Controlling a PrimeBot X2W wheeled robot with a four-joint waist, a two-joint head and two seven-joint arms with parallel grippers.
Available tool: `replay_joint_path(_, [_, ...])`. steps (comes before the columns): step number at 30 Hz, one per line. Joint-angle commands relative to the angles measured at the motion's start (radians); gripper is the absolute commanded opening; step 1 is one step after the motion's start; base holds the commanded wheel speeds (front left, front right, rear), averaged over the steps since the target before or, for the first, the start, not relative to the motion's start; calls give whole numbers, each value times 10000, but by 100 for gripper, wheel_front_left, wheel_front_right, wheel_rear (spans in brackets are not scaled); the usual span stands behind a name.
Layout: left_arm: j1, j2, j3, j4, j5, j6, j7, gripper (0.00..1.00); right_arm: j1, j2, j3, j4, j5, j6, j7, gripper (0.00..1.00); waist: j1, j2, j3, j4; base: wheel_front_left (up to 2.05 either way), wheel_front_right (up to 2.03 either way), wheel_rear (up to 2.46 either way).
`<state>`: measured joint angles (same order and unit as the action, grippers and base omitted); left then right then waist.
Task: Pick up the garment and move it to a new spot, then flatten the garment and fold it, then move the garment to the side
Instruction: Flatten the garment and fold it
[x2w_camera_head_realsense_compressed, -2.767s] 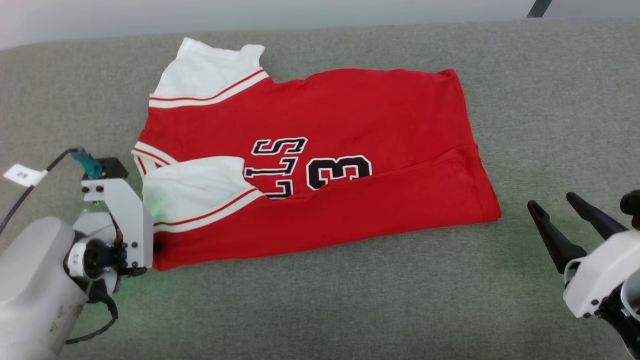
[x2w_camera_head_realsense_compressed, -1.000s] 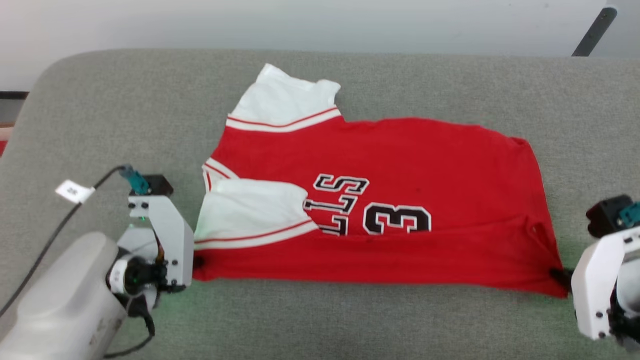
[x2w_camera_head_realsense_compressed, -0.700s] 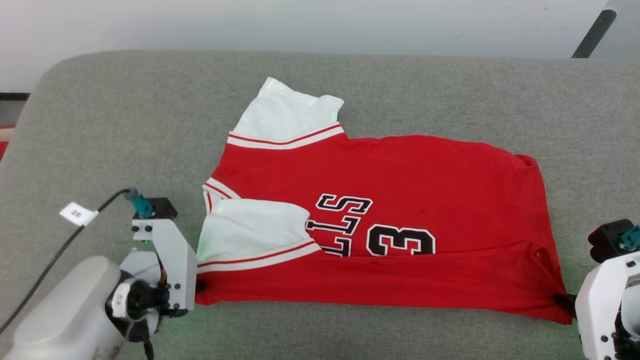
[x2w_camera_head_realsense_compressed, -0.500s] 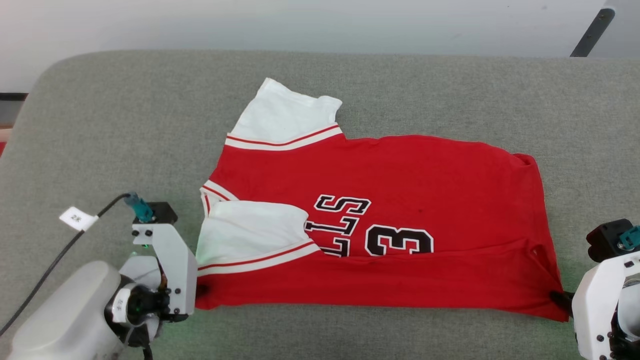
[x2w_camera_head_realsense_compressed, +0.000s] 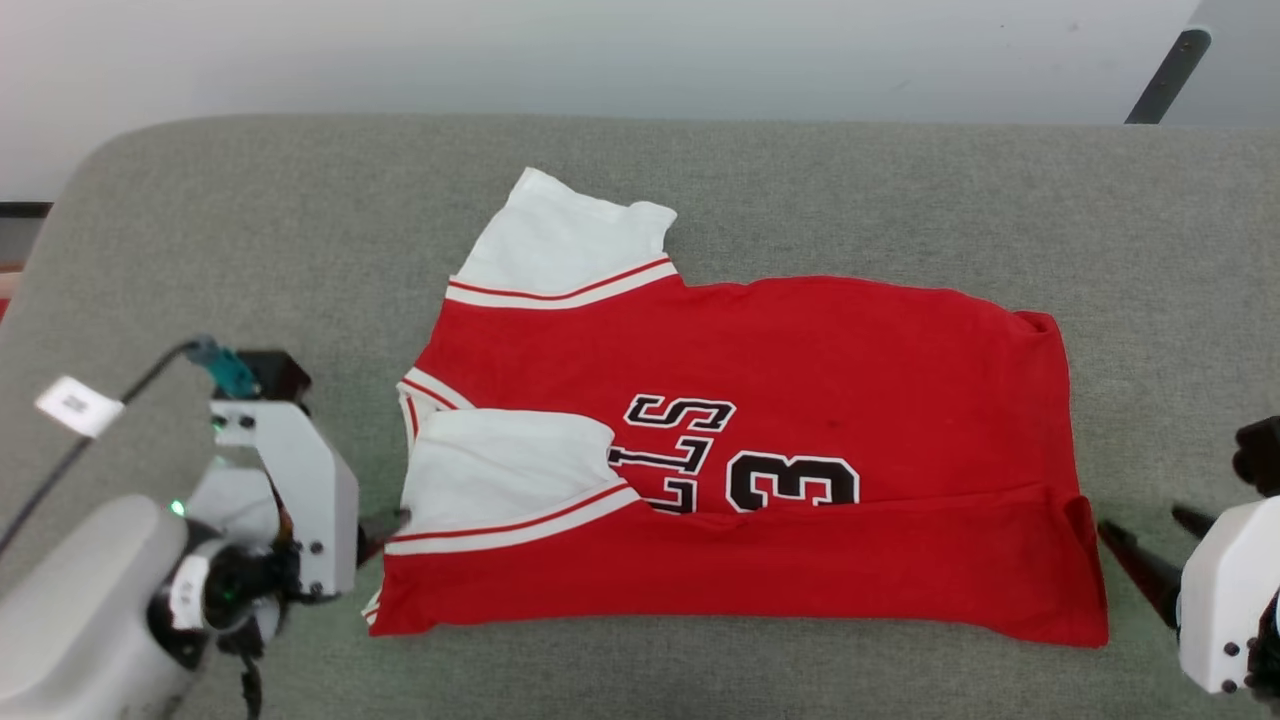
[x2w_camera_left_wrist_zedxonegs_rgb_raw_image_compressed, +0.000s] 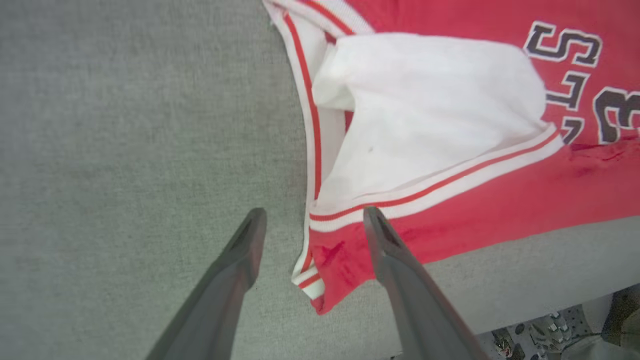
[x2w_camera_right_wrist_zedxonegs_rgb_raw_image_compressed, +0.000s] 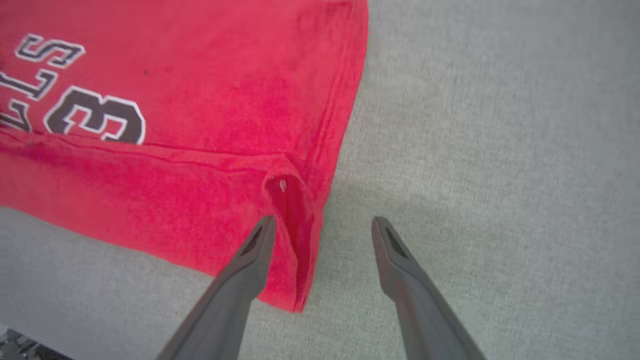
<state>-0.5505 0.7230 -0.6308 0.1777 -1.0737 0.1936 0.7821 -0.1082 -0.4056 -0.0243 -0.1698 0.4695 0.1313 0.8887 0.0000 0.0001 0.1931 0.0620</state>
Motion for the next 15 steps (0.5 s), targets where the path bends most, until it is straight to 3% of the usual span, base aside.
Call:
replay_joint_path(1, [-95,49,62,-105,59,30,-58,100,90,49,-51,-111,-112,-11,-186,100,0,-1,0,-17,0,0,0])
replay_joint_path(7, [-595,329,521,-809,437,-102,-825,100,-219,380,-187,-834,-717,-11,-2486,100,0,-1,35,-235,0,0,0])
replay_joint_path(15, [-1702,258,842,-478,1511,-827,-2691,100,-728,628,260,-1076,-2028,-11,-6551,100,0,-1,182,-771,0,0,0])
